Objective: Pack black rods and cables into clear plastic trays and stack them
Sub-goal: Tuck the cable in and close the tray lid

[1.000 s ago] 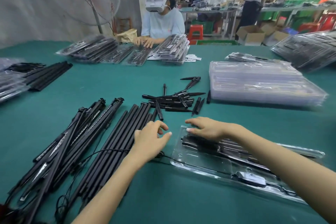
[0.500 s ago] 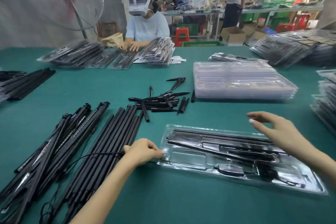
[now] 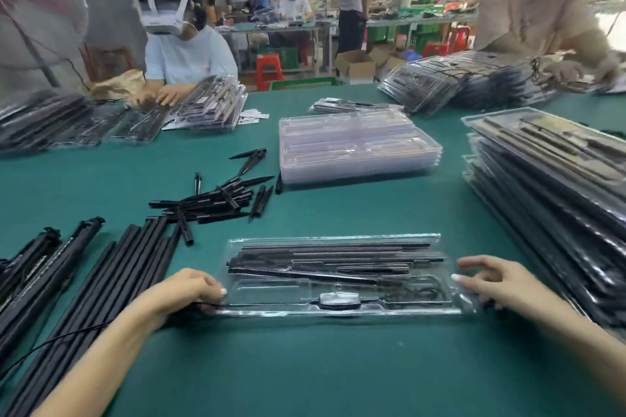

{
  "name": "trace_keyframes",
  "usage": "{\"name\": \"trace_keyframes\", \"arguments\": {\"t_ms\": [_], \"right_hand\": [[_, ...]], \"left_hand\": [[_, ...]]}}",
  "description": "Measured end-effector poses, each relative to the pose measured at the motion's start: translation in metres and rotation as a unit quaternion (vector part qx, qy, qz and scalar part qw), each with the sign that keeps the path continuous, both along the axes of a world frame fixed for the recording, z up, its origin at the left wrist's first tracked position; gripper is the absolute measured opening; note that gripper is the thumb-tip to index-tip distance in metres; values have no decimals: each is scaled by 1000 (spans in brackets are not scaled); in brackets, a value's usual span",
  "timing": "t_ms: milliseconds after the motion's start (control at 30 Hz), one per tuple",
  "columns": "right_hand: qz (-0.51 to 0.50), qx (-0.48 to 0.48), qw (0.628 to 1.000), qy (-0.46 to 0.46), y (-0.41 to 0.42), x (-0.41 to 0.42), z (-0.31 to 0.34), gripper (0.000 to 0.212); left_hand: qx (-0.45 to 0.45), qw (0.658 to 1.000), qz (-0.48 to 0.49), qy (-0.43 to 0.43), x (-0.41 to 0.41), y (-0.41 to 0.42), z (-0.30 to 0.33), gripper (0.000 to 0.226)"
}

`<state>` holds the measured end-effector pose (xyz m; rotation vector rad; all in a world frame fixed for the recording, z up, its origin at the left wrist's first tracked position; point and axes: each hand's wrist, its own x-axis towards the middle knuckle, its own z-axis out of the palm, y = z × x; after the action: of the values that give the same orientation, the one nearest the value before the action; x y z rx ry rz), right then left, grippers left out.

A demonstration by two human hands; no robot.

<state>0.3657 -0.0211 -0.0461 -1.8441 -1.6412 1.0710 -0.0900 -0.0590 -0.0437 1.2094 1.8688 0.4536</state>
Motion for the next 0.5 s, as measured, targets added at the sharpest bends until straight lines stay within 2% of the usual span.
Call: {"name": "trace_keyframes", "arguments": {"t_ms": [100, 200, 300, 400, 467, 500], "right_hand": [[84, -49, 993, -74, 13, 1, 11, 47], [150, -63, 965, -207, 30, -4, 20, 46], [180, -110, 958, -194, 42, -6, 23, 41], [189, -130, 957, -179, 50, -5, 23, 39], [196, -129, 944, -231, 54, -6, 26, 51], [199, -114, 932, -280, 56, -8, 28, 66]], "left_hand": [[-4, 1000, 12, 8, 9, -2, 2, 23], [-6, 999, 30, 37, 20, -3, 8, 15], [-5, 998, 32, 57, 19, -3, 5, 11], [-6, 995, -7, 96, 2, 2, 0, 22], [-21, 989, -57, 133, -3, 7, 3, 16], [-29, 982, -77, 168, -3, 9, 6, 14]]}}
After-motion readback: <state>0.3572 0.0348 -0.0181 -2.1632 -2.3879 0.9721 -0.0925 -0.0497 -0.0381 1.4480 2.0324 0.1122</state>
